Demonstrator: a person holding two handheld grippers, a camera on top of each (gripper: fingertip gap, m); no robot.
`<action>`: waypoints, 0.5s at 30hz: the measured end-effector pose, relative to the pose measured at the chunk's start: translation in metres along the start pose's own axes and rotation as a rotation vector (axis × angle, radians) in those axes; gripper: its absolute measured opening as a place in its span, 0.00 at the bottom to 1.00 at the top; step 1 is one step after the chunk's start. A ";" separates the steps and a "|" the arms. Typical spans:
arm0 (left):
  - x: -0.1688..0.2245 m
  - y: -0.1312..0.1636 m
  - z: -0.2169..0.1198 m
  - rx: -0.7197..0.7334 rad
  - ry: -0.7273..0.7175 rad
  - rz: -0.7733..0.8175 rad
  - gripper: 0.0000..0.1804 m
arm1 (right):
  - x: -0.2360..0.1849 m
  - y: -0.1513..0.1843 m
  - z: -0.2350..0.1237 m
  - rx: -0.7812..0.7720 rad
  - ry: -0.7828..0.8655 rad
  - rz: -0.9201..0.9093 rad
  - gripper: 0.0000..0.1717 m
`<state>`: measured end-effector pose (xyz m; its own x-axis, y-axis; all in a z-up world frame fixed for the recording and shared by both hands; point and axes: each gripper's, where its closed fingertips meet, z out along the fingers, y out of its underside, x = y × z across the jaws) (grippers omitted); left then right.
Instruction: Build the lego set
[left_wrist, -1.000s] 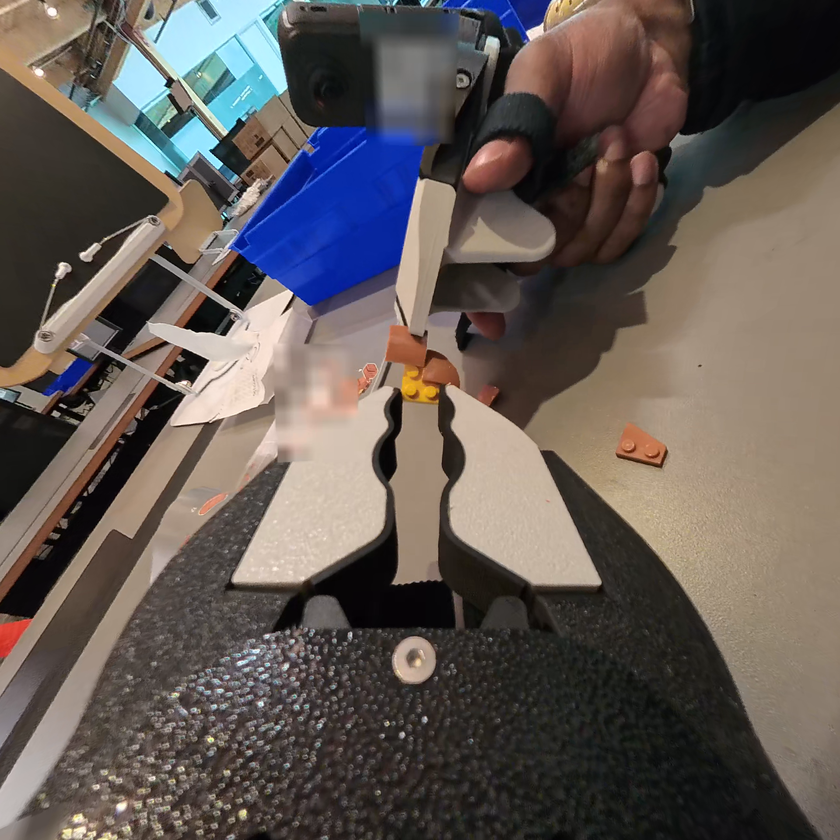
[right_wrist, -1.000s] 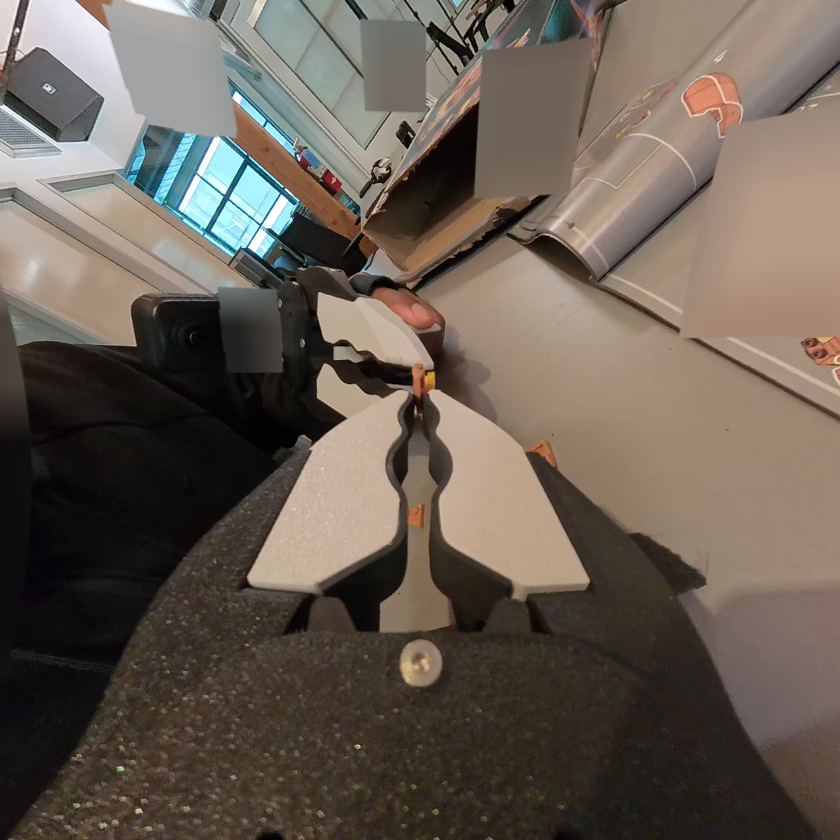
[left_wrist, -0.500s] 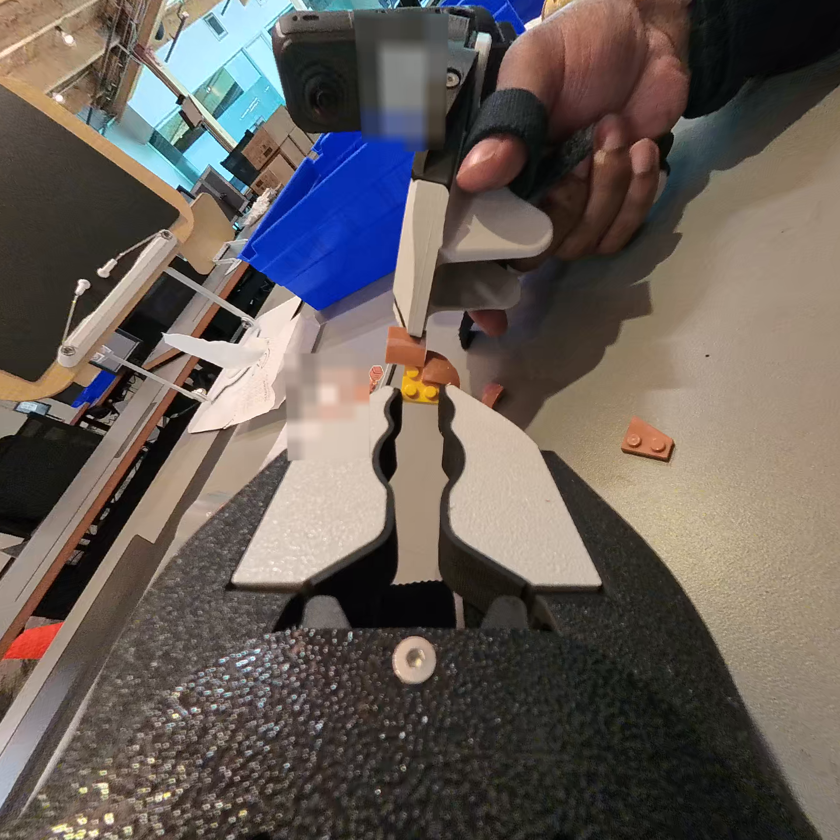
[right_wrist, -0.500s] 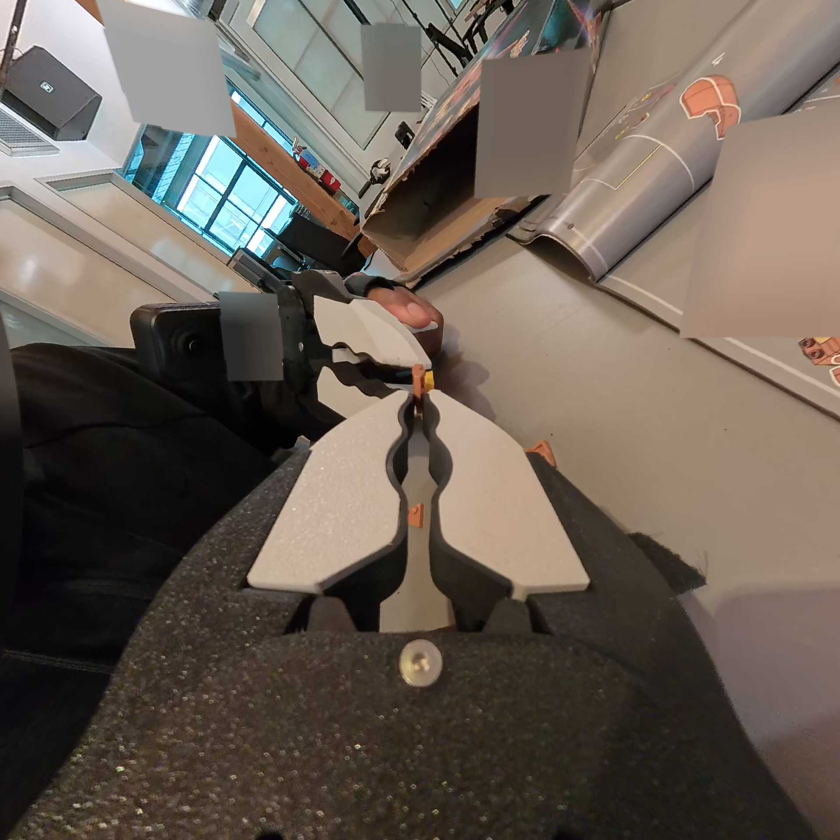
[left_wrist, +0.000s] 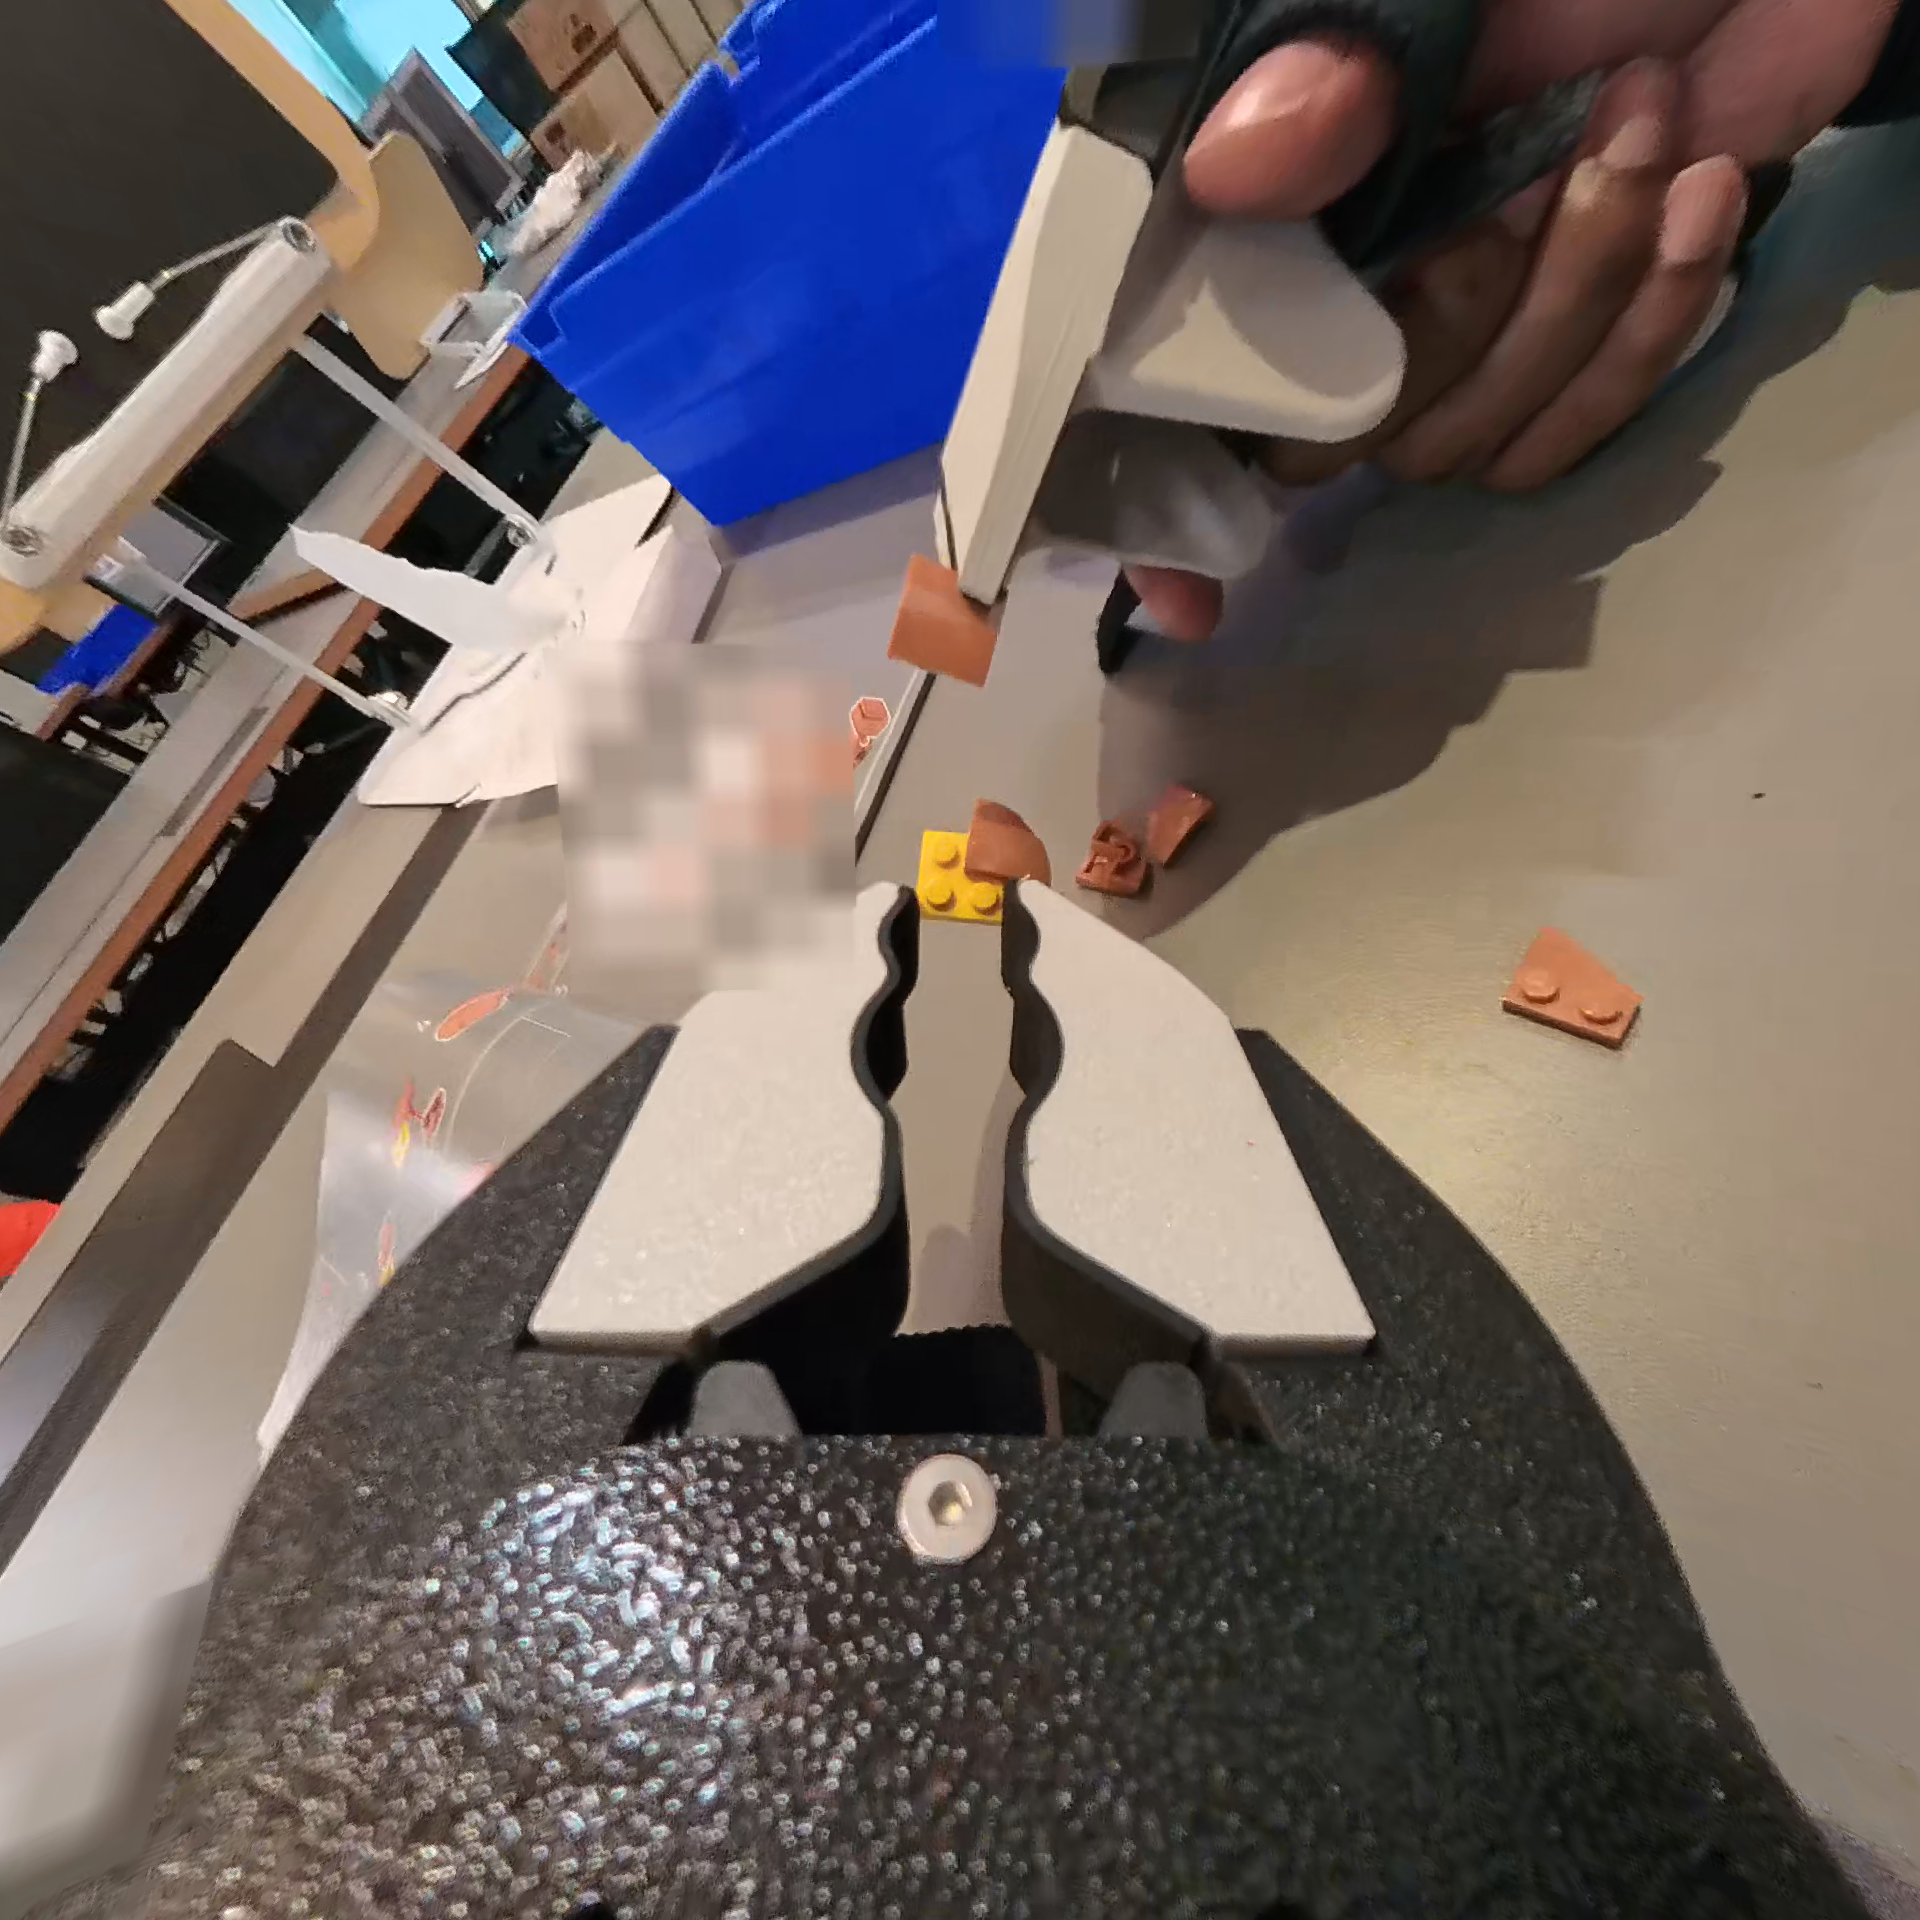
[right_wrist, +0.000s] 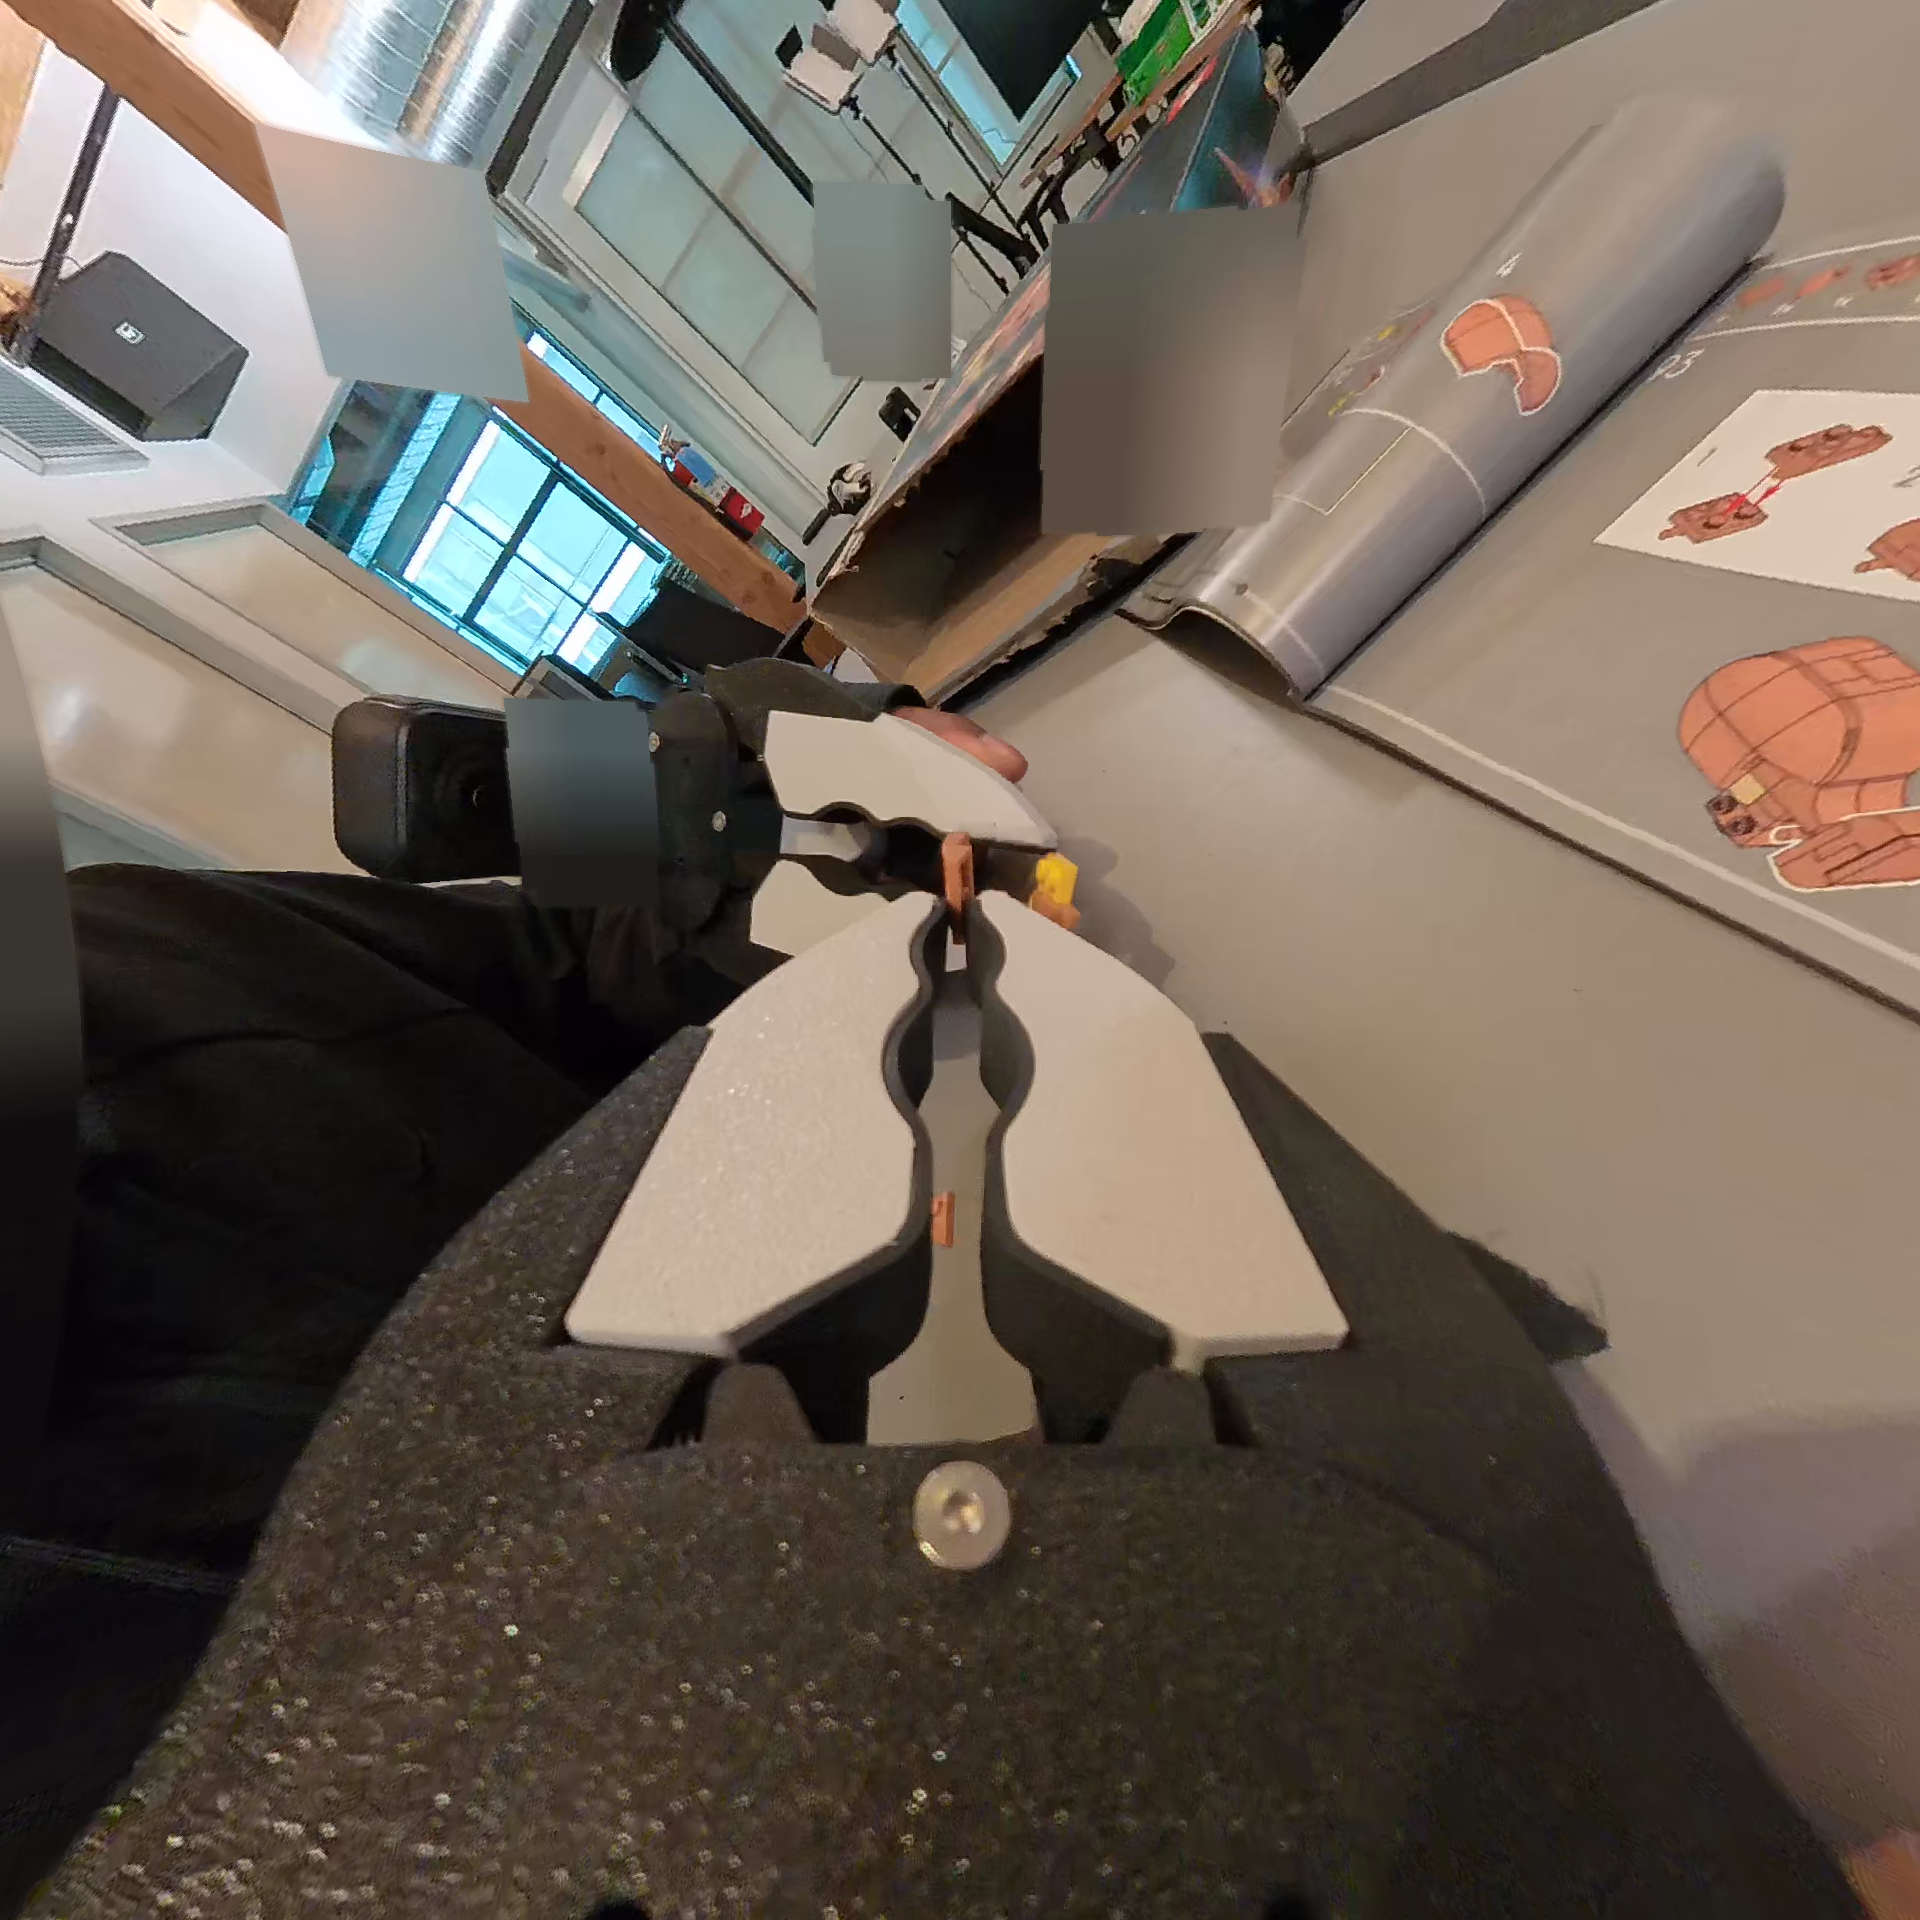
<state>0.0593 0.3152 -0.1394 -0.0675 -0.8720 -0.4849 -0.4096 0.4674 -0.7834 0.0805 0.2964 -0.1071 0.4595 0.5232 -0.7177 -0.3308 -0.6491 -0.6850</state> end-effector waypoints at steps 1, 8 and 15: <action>0.000 0.001 0.000 -0.006 -0.001 -0.002 0.08 | 0.000 0.001 0.000 -0.004 0.001 -0.002 0.01; -0.009 0.011 0.001 -0.067 -0.029 -0.066 0.08 | 0.000 0.001 0.000 -0.006 0.004 -0.004 0.01; -0.019 0.019 0.000 -0.120 -0.071 -0.166 0.08 | 0.002 0.001 0.002 -0.007 0.015 -0.004 0.01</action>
<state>0.0526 0.3407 -0.1452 0.0726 -0.9211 -0.3824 -0.5153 0.2936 -0.8052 0.0795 0.2971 -0.1094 0.4728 0.5174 -0.7133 -0.3236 -0.6510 -0.6867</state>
